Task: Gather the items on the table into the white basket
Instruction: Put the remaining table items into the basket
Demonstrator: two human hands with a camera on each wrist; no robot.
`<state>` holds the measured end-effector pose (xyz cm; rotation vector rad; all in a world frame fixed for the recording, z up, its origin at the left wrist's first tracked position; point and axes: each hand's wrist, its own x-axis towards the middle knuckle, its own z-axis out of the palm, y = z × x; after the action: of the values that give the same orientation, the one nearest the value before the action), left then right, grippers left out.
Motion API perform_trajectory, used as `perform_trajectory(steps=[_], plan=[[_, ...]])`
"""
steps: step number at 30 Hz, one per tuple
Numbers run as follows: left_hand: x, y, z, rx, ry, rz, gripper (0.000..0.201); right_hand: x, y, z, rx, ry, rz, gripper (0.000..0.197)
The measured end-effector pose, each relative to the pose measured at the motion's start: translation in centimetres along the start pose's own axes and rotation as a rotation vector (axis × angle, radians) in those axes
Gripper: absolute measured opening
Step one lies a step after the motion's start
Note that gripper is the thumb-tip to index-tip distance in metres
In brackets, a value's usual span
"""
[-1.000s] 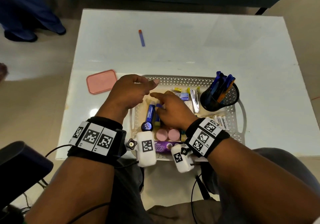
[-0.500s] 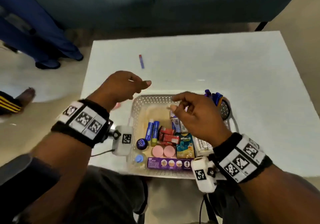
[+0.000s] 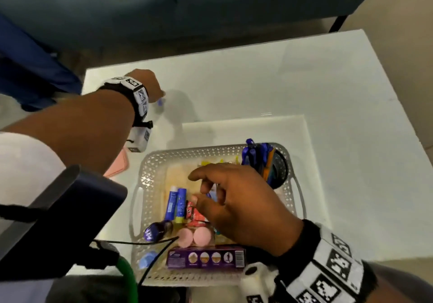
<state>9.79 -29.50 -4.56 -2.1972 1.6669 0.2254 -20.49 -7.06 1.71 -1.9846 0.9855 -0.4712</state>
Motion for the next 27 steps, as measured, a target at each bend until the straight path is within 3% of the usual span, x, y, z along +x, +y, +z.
perform_trajectory(steps=[5,9,13,18,23,27], plan=[[1.2,0.0,1.9,0.004,-0.052,-0.061,0.043,-0.2,0.5,-0.1,0.044,-0.01,0.029,0.032],[1.0,-0.5,2.7,-0.016,-0.01,-0.027,0.044,-0.2,0.7,0.5,0.024,-0.014,0.028,0.032],[-0.1,-0.9,3.6,-0.081,0.028,-0.072,0.058,-0.1,1.0,0.9,-0.009,-0.026,0.04,0.033],[-2.0,-1.0,2.8,-0.144,-0.061,-0.051,0.05,0.0,1.4,1.1,0.013,-0.043,0.075,0.034],[-7.8,0.0,-1.7,-0.288,-0.071,0.132,0.031,0.5,1.5,1.2,-0.008,-0.036,0.075,0.036],[-15.7,0.7,-4.3,-0.497,-0.039,0.251,0.025,0.7,1.2,1.1,-0.005,0.02,0.09,0.033]])
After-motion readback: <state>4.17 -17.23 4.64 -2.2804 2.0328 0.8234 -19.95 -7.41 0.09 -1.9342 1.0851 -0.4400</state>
